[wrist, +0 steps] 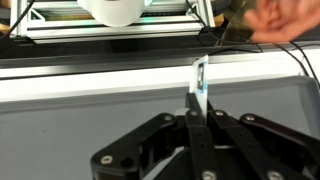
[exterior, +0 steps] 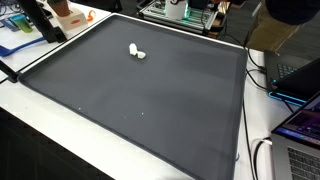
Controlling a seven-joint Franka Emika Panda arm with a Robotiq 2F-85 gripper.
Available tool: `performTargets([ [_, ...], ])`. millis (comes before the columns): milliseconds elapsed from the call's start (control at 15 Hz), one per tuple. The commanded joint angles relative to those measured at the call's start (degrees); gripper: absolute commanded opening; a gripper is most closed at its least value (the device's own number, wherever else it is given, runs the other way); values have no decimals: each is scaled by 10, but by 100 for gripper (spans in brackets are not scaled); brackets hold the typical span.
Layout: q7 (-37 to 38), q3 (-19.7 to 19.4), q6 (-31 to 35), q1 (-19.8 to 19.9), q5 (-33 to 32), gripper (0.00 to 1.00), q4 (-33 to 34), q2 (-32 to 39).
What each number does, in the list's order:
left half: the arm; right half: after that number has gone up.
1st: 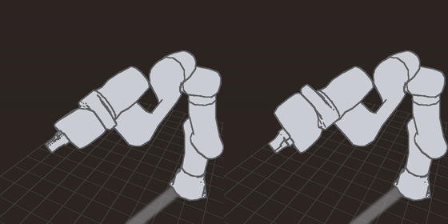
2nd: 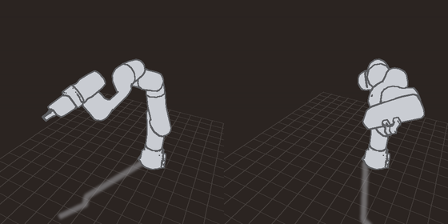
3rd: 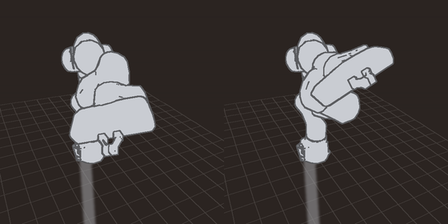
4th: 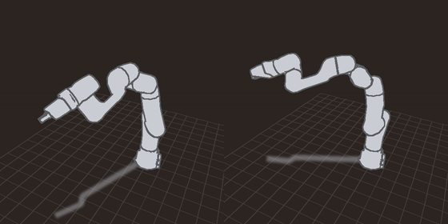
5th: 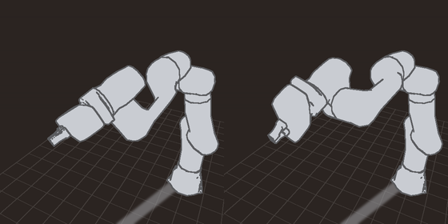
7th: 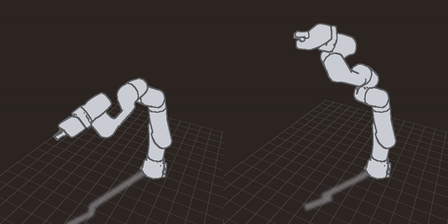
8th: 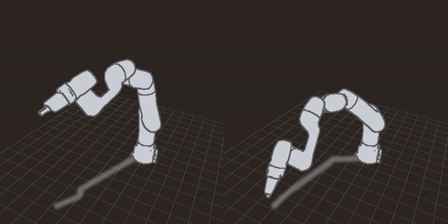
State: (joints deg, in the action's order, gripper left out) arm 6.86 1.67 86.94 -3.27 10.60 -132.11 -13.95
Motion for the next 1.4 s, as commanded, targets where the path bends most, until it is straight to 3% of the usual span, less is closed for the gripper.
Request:
performTargets([
  [0, -44, -1, -94, -3, 40, 1, 39, -5],
  [333, -30, -4, -191, 7, 112, 1, 127, 43],
  [400, -28, -3, -200, 7, 115, 29, 138, 50],
  [533, -33, -5, -215, 11, 125, 36, 156, 62],
  [733, -33, -6, -217, 16, 128, 59, 165, 68],
  [933, -38, -9, -179, 24, 104, 81, 122, 48],
  [1067, -61, -10, -104, 32, 40, 96, 65, 25],
  [1200, -109, -14, -35, 37, -41, 100, -10, -9],
  [1333, -112, -16, 41, 41, -92, 100, -75, -44],
])
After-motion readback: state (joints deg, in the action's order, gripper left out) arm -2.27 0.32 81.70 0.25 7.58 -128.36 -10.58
